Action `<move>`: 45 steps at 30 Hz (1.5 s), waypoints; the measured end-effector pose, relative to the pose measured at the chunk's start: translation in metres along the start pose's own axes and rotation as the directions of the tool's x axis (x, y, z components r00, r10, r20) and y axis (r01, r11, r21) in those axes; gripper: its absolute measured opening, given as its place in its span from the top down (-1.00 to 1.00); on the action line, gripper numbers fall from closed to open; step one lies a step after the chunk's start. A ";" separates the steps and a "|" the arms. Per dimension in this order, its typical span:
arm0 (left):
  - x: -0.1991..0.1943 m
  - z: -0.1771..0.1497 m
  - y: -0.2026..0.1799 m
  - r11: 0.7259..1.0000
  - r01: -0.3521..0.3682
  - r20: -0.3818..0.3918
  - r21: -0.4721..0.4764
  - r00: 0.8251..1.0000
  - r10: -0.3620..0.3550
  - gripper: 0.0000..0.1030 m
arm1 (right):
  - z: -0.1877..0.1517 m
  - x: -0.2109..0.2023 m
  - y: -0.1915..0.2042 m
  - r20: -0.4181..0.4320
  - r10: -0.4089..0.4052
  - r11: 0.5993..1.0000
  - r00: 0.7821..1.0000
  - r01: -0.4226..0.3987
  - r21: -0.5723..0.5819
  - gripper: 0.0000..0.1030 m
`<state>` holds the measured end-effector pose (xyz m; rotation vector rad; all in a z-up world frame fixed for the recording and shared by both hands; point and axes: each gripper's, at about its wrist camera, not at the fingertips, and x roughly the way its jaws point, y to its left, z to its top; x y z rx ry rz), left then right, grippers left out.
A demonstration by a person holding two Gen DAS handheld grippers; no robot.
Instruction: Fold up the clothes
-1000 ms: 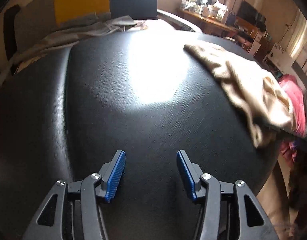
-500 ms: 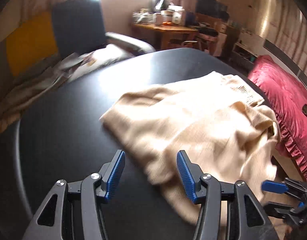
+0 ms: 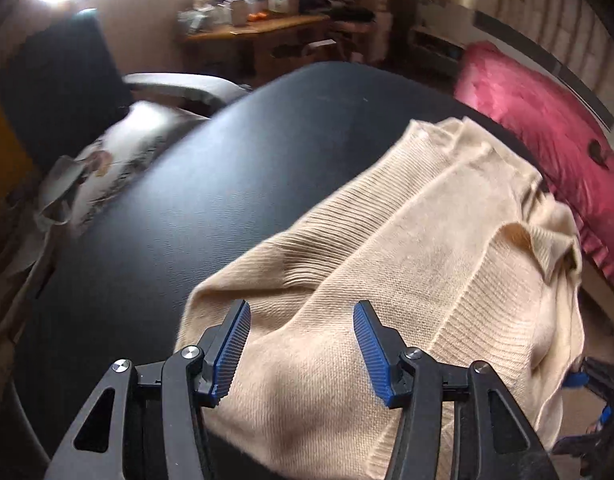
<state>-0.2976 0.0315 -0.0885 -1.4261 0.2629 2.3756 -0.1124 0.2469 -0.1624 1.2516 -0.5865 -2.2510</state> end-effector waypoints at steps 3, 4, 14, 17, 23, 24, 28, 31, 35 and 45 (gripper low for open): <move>0.016 0.003 -0.008 0.997 0.015 -0.033 0.078 0.999 -0.012 -0.05 | 0.002 0.004 0.004 -0.007 0.005 1.000 1.000 -0.005 -0.021 -0.85; 0.021 0.002 -0.011 0.995 0.033 -0.048 0.098 0.998 -0.029 -0.05 | 0.000 0.003 0.007 -0.010 -0.001 0.999 1.000 0.001 -0.033 -0.90; -0.007 -0.026 -0.038 0.992 0.003 0.025 0.127 1.000 -0.007 1.00 | -0.014 0.009 0.029 -0.021 -0.123 0.977 0.992 0.117 -0.180 -1.00; -0.052 -0.045 -0.044 0.990 0.094 0.144 0.102 0.984 -0.108 1.00 | -0.014 0.009 0.028 -0.018 -0.131 0.975 0.991 0.125 -0.184 -1.00; -0.101 -0.101 -0.054 0.965 0.177 0.138 0.194 0.969 -0.205 0.97 | -0.014 0.012 0.030 0.009 -0.148 0.973 0.989 0.147 -0.178 -1.00; -0.101 -0.101 -0.040 0.965 0.224 0.117 0.138 0.964 -0.240 0.97 | -0.012 0.013 0.031 0.013 -0.153 0.973 0.988 0.152 -0.174 -1.00; -0.061 -0.073 0.034 0.874 0.419 0.064 -0.247 0.907 -0.417 0.64 | -0.015 0.014 0.036 0.017 -0.183 0.965 0.983 0.183 -0.187 -1.00; -0.034 -0.057 0.060 0.845 0.390 0.050 -0.366 0.915 -0.401 0.61 | -0.017 0.015 0.041 0.002 -0.211 0.953 0.977 0.207 -0.222 -1.00; -0.010 -0.046 0.081 0.810 0.367 0.071 -0.457 0.923 -0.378 0.56 | -0.010 0.013 0.038 -0.028 -0.176 0.960 0.984 0.165 -0.226 -1.00; 0.027 -0.045 0.104 0.700 0.437 0.131 -0.564 0.885 -0.447 0.50 | 0.122 -0.035 -0.011 0.107 0.216 0.974 0.971 -0.205 -0.098 -1.00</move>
